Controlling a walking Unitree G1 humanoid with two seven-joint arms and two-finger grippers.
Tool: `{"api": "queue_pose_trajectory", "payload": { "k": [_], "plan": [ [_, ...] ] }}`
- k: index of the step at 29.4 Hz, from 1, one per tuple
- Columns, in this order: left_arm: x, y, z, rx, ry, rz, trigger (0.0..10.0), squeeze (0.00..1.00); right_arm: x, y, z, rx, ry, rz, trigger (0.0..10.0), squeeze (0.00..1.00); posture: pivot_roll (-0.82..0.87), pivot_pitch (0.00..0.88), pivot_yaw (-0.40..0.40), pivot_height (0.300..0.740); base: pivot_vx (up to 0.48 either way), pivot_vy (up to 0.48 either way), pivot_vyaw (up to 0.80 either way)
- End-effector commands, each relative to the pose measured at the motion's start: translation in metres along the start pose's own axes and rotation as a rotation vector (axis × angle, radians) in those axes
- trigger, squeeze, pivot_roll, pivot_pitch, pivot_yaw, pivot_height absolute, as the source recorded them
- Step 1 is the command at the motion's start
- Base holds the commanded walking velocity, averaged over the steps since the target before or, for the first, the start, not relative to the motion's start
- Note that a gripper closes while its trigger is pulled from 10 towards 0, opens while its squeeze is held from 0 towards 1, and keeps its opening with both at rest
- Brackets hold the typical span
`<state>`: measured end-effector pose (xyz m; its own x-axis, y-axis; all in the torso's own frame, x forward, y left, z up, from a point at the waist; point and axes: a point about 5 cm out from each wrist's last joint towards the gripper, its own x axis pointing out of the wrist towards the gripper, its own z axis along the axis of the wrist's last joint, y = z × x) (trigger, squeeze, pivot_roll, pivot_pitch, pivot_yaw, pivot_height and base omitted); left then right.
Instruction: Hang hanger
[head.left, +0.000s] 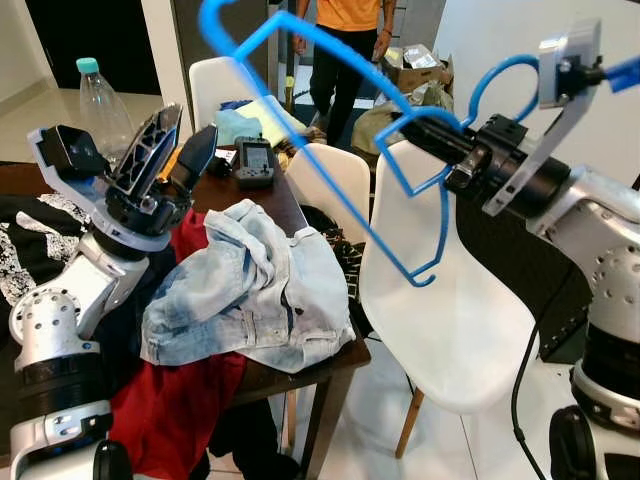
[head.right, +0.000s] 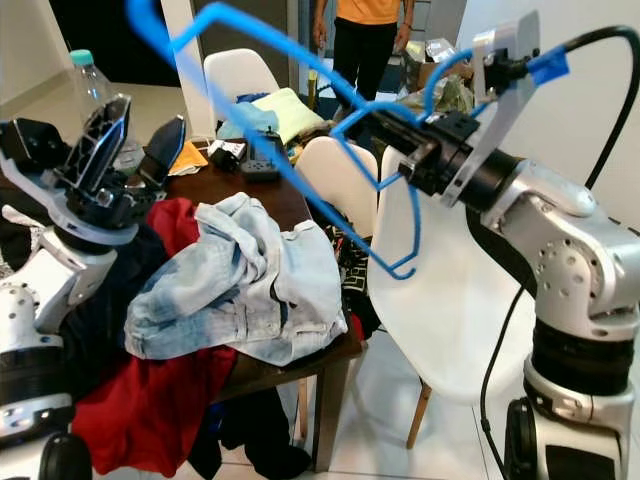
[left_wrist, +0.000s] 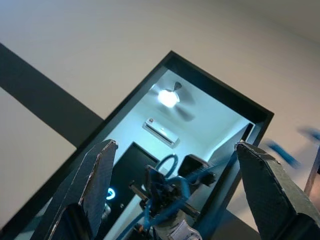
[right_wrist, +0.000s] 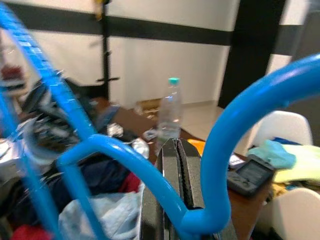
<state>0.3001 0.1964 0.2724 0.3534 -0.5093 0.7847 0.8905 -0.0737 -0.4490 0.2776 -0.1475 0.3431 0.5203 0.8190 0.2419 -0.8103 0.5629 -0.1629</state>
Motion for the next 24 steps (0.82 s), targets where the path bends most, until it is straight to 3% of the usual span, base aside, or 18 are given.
{"api": "queue_pose_trajectory", "payload": {
  "k": [1,4,9,24],
  "plan": [
    [0.001,-0.001,-0.004,-0.008,0.026,-0.016,10.0,0.0,0.001,0.005,-0.002,0.002,0.019,0.026,10.0,0.0,0.11,0.027,-0.02,0.74,0.0,0.0,0.0],
    [0.003,-0.001,-0.008,-0.013,0.048,-0.019,10.0,0.0,0.004,0.009,-0.005,-0.01,0.043,0.032,10.0,0.0,0.11,0.027,-0.02,0.74,0.0,0.0,0.0],
    [0.006,-0.007,-0.027,-0.023,0.182,-0.061,10.0,0.0,0.006,0.006,-0.009,-0.019,0.08,0.001,10.0,0.0,0.11,0.031,-0.019,0.74,0.0,0.0,0.0],
    [-0.013,-0.021,-0.028,0.124,0.426,-0.054,10.0,0.0,-0.002,-0.026,0.002,0.031,0.043,-0.212,10.0,0.0,0.11,0.037,-0.021,0.74,0.0,0.0,0.0]
  ]
}}
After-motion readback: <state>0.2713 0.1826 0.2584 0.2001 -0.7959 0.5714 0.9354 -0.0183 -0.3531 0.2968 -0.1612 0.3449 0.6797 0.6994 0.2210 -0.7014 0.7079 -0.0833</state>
